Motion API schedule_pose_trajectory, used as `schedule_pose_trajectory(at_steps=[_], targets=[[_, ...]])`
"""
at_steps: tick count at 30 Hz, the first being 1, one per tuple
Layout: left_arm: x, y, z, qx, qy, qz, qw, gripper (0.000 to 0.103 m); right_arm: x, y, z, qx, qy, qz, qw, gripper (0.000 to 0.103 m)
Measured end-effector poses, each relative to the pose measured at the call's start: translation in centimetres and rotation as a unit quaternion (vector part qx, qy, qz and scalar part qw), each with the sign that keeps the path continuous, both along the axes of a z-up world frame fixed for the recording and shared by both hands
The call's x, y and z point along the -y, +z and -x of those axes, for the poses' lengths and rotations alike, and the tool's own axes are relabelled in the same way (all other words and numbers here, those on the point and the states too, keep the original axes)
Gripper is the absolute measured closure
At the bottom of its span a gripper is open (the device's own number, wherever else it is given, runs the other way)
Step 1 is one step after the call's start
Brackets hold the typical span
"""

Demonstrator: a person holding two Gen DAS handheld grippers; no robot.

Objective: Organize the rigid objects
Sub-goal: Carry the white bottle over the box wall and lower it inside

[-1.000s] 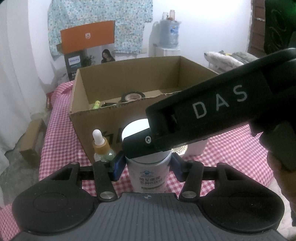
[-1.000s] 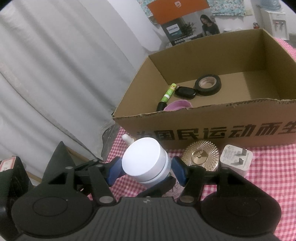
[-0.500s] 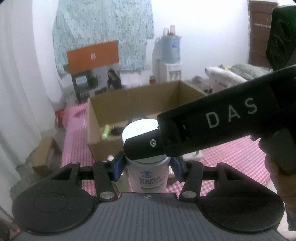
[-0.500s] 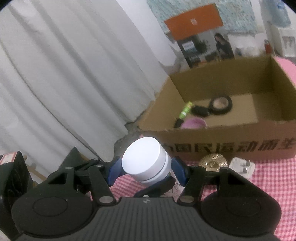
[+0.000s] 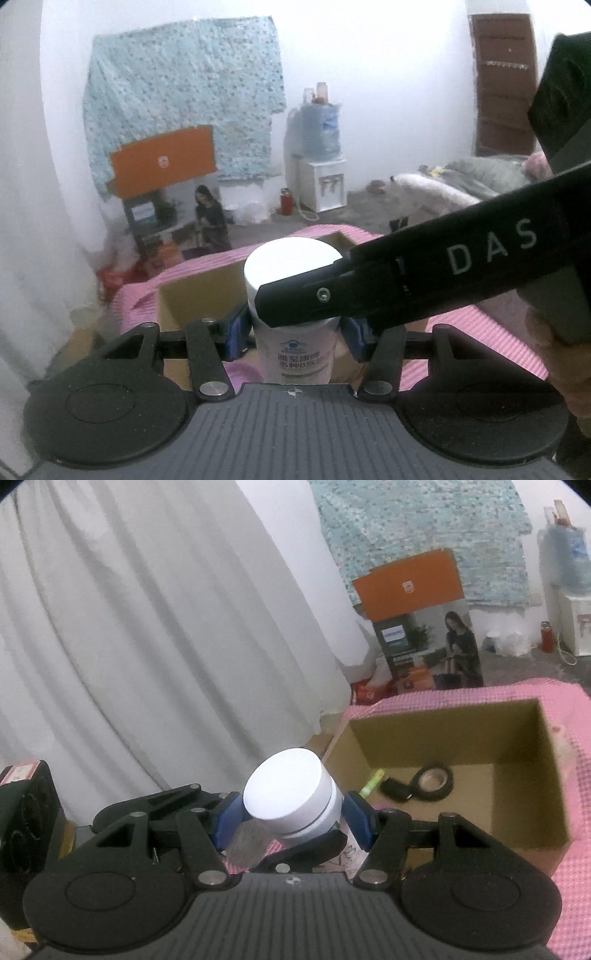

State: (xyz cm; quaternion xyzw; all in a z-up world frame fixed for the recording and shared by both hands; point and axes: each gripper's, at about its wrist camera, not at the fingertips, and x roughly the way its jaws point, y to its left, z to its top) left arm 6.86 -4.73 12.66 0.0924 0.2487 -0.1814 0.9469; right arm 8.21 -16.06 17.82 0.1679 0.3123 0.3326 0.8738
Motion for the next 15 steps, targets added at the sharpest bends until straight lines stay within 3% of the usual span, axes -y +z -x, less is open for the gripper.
schedule_pose_trajectory(at_steps=[7, 15], targets=[[2.3, -0.7, -6.0, -0.044, -0.009, 0.023, 0.9988, 0.051, 3.1, 0.1, -5.4, -0.029, -0.02, 0.016, 0.999, 0.039], [4.2, -2.4, -11.9, -0.08, 0.022, 0.034, 0.9959, 0.051, 4.7, -2.8, -12.8, -0.075, -0.029, 0.046, 0.996, 0.039]])
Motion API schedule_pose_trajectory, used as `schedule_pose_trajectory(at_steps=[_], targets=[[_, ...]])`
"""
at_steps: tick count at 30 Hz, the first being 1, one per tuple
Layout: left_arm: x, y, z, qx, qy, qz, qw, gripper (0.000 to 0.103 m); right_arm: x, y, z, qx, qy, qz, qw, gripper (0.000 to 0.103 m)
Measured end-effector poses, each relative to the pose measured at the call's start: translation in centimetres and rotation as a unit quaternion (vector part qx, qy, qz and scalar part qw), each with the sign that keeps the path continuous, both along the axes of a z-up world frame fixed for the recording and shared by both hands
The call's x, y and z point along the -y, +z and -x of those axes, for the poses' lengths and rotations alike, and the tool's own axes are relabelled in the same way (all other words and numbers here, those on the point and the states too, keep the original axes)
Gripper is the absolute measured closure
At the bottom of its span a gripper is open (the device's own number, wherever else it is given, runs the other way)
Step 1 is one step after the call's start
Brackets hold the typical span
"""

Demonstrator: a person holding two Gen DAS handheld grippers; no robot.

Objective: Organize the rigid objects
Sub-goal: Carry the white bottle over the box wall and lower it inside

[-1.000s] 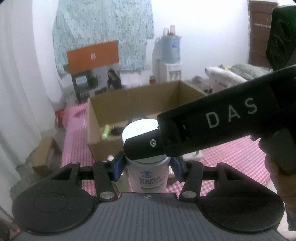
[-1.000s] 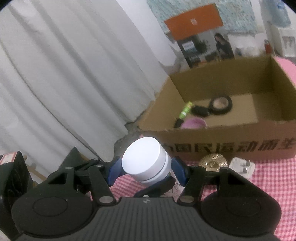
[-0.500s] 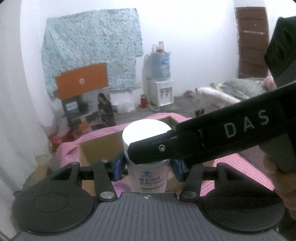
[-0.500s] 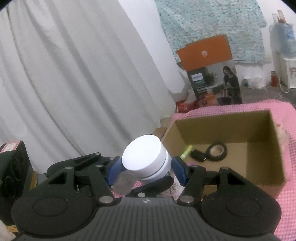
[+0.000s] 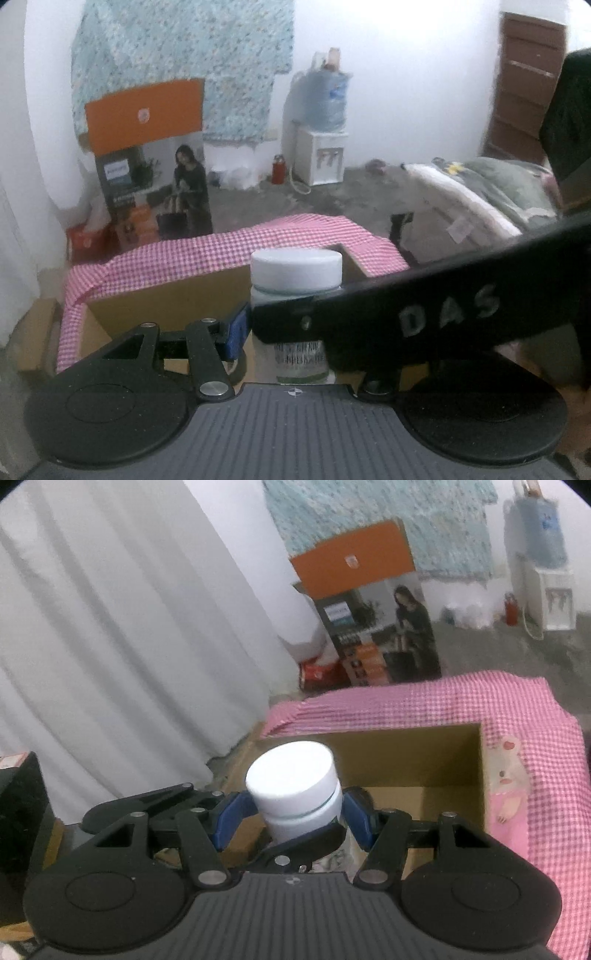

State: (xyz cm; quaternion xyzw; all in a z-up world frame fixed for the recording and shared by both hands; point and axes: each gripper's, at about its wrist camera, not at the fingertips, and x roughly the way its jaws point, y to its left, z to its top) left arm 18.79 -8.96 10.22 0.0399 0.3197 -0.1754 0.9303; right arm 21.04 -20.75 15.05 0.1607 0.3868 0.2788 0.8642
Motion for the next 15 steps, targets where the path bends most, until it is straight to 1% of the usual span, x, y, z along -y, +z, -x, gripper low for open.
schedule_pose_trajectory(at_steps=[3, 7, 11, 15], targets=[[0.5, -0.8, -2.0, -0.016, 0.012, 0.002, 0.9998, 0.051, 0.1, -1.6, -2.7, -0.021, 0.005, 0.012, 1.0, 0.039], [0.8, -2.1, -4.1, -0.034, 0.025, 0.007, 0.9991, 0.051, 0.6, -3.8, -5.8, -0.054, 0.009, 0.009, 0.998, 0.039], [1.0, -2.7, -5.4, -0.042, 0.03, 0.011, 0.9986, 0.051, 0.7, -5.1, -7.8, -0.065, 0.012, 0.013, 0.998, 0.039], [1.3, -3.0, -6.0, -0.042, 0.03, 0.012, 0.9986, 0.051, 1.2, -5.7, -8.7, -0.066, 0.015, 0.01, 0.998, 0.04]])
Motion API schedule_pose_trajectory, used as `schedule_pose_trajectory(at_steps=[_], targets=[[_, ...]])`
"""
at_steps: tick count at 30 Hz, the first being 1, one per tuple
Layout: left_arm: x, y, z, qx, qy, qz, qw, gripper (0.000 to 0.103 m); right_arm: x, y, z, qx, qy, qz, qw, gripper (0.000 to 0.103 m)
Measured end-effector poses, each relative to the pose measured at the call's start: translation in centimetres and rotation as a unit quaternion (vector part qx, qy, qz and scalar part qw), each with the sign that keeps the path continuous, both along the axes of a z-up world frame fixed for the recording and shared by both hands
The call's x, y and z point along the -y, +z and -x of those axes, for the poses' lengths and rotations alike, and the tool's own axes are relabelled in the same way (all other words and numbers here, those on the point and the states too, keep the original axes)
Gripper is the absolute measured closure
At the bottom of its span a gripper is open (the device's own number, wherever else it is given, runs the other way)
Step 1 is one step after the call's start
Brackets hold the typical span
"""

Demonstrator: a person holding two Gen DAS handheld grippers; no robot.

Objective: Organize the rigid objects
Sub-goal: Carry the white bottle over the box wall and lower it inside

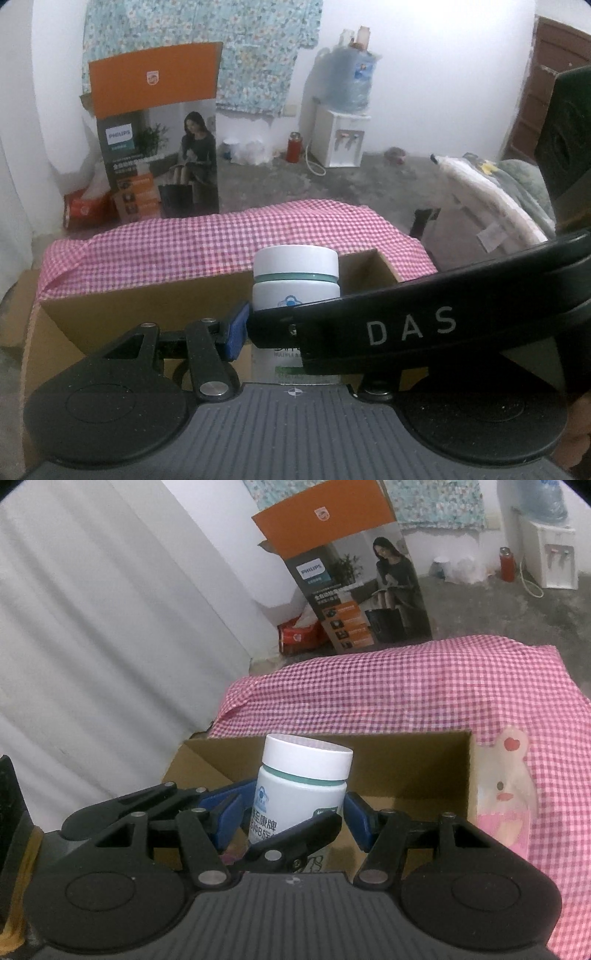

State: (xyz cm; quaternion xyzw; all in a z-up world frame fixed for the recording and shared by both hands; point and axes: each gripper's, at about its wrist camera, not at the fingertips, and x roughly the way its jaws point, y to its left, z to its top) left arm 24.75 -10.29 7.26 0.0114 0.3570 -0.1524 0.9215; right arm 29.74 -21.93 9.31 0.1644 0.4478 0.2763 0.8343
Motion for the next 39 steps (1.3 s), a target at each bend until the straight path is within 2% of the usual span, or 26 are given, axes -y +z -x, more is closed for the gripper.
schedule_pose_trajectory(at_steps=[9, 27, 34, 39], targets=[[0.6, -1.0, -1.1, -0.014, 0.001, 0.004, 0.9999, 0.05, 0.2, -0.2, -0.3, 0.022, 0.008, 0.014, 1.0, 0.044], [1.0, -3.0, -1.9, -0.036, -0.003, -0.012, 0.9993, 0.048, -0.7, -1.8, -1.3, 0.041, 0.022, 0.064, 0.997, 0.044], [0.9, -3.0, -1.7, -0.041, -0.004, -0.015, 0.999, 0.036, -1.1, -1.8, -1.4, 0.042, 0.028, 0.072, 0.996, 0.043], [0.7, -2.6, -1.2, -0.032, -0.009, -0.013, 0.9994, 0.023, -1.0, -1.3, -1.0, 0.048, 0.023, 0.066, 0.996, 0.032]])
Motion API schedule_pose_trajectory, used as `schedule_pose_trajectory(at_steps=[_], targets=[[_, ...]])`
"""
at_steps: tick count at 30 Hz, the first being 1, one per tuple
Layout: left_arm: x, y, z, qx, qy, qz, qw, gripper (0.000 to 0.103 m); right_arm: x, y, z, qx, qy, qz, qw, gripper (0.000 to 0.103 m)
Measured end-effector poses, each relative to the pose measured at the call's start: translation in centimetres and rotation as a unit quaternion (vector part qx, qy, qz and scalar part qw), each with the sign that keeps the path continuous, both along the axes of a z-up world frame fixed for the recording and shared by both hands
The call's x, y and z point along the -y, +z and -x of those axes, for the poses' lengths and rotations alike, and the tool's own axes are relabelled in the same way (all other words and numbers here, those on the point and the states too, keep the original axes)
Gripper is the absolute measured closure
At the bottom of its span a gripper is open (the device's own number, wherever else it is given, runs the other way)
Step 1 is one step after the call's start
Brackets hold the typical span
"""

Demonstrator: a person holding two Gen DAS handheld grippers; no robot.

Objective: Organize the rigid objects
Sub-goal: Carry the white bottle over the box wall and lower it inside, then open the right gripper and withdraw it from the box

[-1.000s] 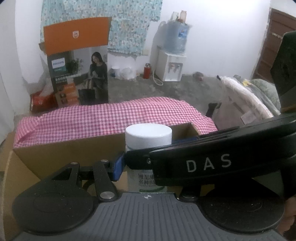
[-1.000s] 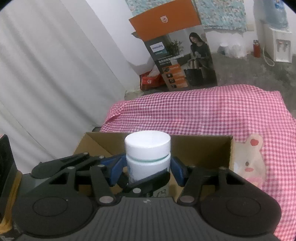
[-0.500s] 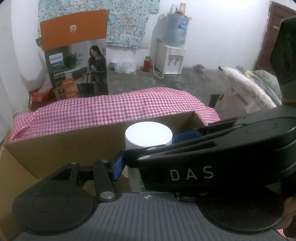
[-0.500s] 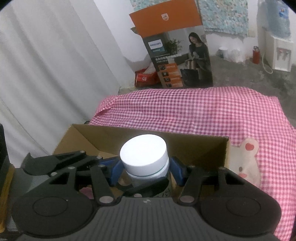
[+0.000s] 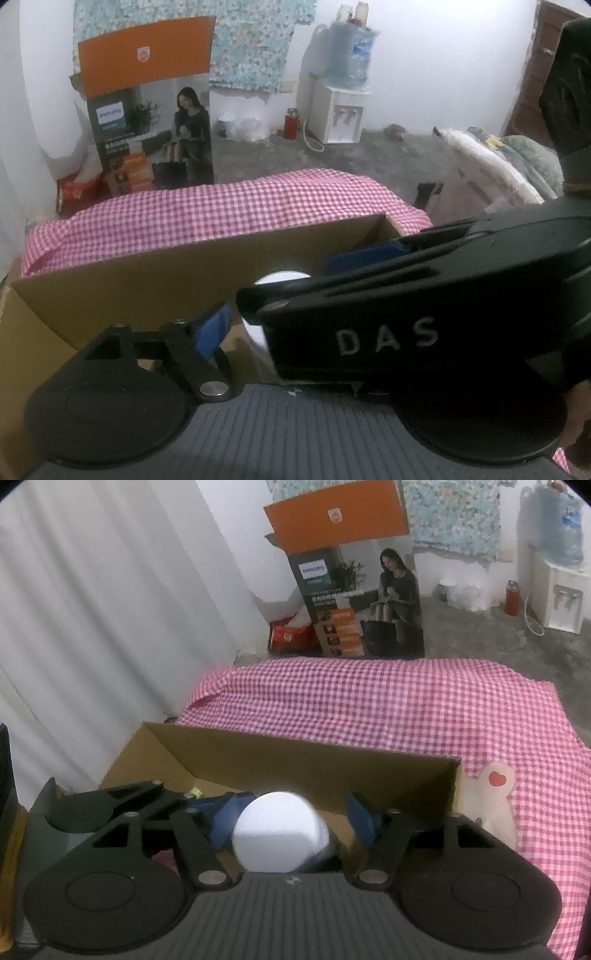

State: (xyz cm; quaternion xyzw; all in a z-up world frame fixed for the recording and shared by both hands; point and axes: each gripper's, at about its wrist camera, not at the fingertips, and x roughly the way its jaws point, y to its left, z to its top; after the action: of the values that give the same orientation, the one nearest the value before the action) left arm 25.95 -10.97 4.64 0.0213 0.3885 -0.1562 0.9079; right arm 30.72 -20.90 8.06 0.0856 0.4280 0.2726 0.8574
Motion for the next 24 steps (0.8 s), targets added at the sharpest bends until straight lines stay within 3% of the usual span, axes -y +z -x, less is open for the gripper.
schedule_pose_trajectory(at_steps=[11, 24], targets=[[-0.4, 2.3, 3.1, 0.036, -0.014, -0.006, 0.9992, 0.011, 1.5, 3.1, 2.6, 0.041, -0.026, -0.024, 0.999, 0.032], [-3.6, 7.4, 11.9, 0.093, -0.028, 0.015, 0.9952, 0.002, 5.1, 8.8, 13.8, 0.116, -0.055, -0.08, 0.988, 0.029]])
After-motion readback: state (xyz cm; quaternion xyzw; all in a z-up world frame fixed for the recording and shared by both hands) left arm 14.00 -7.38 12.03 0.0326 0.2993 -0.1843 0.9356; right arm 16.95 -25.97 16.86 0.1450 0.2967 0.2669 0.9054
